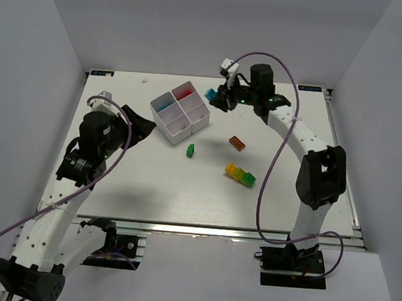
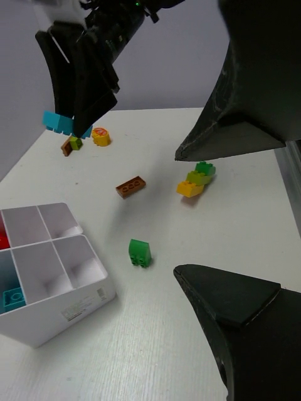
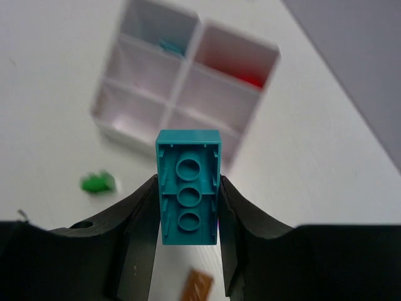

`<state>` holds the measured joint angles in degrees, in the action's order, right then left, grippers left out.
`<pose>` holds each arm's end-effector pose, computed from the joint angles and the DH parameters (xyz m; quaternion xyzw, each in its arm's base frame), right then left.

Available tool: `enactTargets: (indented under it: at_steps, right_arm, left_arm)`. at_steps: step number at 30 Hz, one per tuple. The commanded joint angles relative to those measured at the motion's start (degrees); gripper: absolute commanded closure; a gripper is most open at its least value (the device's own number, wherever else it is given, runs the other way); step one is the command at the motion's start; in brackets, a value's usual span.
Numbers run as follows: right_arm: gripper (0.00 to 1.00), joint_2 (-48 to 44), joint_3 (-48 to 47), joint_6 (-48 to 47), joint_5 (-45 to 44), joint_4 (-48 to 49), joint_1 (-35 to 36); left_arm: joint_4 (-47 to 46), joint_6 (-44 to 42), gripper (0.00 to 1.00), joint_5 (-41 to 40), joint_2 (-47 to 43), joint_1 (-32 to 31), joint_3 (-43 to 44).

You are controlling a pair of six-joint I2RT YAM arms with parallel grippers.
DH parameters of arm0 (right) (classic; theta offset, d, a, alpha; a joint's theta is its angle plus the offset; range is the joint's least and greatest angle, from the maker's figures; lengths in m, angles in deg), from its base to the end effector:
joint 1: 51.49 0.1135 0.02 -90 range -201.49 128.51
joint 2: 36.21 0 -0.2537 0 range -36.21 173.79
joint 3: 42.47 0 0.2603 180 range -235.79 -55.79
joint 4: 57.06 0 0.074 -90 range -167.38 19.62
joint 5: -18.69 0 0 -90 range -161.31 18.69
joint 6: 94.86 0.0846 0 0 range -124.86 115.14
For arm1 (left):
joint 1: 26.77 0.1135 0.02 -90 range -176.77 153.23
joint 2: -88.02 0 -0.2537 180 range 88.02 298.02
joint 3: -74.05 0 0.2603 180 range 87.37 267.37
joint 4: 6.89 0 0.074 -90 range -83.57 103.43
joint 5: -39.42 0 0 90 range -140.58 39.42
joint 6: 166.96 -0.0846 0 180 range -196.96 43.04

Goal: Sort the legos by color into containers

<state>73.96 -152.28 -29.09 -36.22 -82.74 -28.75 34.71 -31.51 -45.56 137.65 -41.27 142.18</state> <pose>0.4391 0.2368 0.2871 -0.4687 0.6782 0.2491 0.5083 0.2384 -0.0693 0.3273 -0.1991 0.8098 -0.3068 0.4588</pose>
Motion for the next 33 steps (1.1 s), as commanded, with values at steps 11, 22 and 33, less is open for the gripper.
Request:
enactTargets:
  at_steps: [11,22,33]
  right_arm:
    - [1.00,20.42,-17.05,35.83,-12.32,37.05,16.81]
    - [1.00,25.88,-18.04,34.78,-17.33,45.93,17.95]
    - [0.80,27.47,-15.84,31.09,-19.53,48.74,19.18]
  left_arm:
    - [2.48,1.74,0.21,-10.38,-9.28,-0.09,-1.02]
    - [5.83,1.92,0.19,-11.61,-11.66,-0.17,-2.07]
    - [7.67,2.01,0.19,-11.96,-12.80,-0.09,-1.99]
